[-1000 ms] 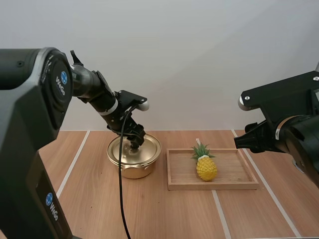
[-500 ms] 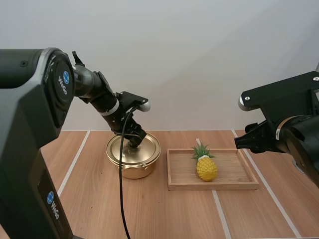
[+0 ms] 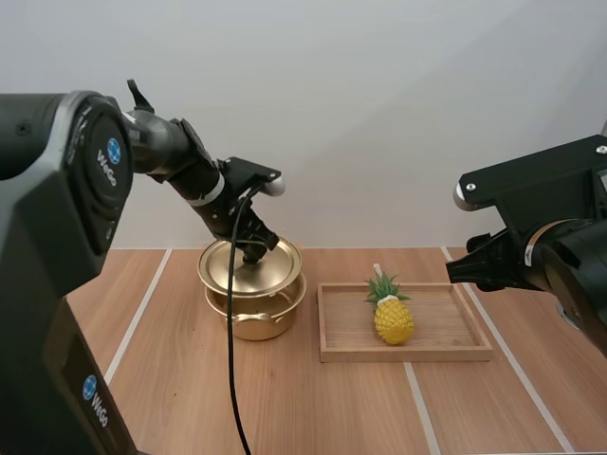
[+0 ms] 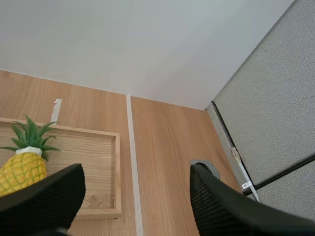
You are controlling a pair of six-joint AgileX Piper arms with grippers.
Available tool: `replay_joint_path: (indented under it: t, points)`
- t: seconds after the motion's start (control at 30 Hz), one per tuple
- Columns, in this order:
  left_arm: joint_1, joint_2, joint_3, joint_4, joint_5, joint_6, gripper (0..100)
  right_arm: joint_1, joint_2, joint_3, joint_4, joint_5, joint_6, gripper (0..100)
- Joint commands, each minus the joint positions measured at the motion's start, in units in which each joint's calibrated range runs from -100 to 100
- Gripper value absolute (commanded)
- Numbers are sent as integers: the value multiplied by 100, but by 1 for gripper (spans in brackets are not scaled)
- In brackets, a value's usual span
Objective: Open the pot, put the pineapple inside, and close it
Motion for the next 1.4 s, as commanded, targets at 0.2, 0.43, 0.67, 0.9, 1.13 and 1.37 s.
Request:
replay_joint_path:
  t: [0.2, 0.43, 0.67, 0.9, 1.13, 1.37]
  points:
    - [-9, -1558, -1498, -476, -1187, -29, 0, -16, -24, -63, 34, -18, -28, 100]
    - [-9, -2830, -2435, -1469, -6055, -29, 0, -16, -24, -63, 91, -288, -28, 100]
    - [-9, -3301, -3565, -1554, -8326, -299, 0, -16, -24, -63, 673, -589, -194, 100]
    - [-9, -3387, -4748, -1424, -9316, -1258, 0, -16, -11, -63, 1466, -710, -558, 100]
    - [-9, -3387, -5645, -742, -8993, -1787, 0, -16, 802, -63, 2447, -1201, -1179, 100]
    - [-9, -3387, -6022, -720, -8234, -1797, 0, -16, 1921, -63, 3742, -1882, -2198, 100]
